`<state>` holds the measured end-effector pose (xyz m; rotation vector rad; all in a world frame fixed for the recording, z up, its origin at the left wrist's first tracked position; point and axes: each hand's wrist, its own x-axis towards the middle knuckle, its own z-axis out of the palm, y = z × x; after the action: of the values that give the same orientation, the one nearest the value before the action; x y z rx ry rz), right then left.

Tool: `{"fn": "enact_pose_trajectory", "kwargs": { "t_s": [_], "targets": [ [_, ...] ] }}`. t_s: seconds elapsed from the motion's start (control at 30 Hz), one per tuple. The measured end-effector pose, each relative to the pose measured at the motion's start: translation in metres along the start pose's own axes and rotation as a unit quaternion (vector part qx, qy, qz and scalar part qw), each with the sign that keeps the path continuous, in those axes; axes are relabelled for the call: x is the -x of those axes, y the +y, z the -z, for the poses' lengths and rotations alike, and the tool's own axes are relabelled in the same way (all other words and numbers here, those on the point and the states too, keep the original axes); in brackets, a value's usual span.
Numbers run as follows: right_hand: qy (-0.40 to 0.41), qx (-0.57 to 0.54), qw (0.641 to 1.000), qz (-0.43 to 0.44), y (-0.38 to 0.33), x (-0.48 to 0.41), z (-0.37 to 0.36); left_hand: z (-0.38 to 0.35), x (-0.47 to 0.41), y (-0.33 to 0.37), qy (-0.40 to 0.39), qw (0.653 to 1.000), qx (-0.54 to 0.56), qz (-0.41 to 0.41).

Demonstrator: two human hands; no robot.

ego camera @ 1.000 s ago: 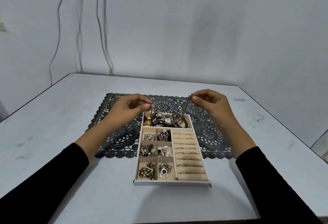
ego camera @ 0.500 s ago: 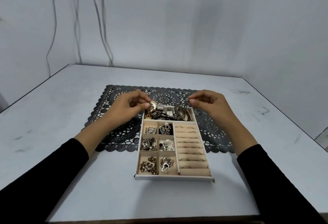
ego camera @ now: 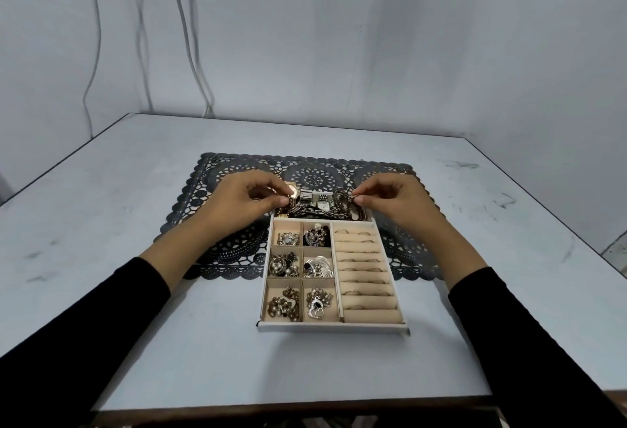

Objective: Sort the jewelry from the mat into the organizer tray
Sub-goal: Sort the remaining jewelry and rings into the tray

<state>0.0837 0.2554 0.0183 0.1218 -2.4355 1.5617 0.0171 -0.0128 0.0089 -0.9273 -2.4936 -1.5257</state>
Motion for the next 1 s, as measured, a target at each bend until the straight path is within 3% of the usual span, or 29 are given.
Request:
{"fn": "enact_pose_trajectory", "kwargs": {
  "t_s": [0.3,0.67,1.0],
  "targets": [
    [-0.003,0.048,0.999,-0.018,-0.003,0.004,0.004,0.002,0.000,-0.004,-0.017,0.998,-0.055,-0.032],
    [0.010,0.006,0.999,-0.040,-0.005,0.007,-0.010,-0.002,0.001,-0.005,-0.014,0.998,-0.055,-0.026],
    [-0.008,0.080,0.996,-0.033,-0.007,0.006,-0.011,-0.002,0.001,-0.007,-0.024,0.997,-0.067,-0.042]
  ]
}}
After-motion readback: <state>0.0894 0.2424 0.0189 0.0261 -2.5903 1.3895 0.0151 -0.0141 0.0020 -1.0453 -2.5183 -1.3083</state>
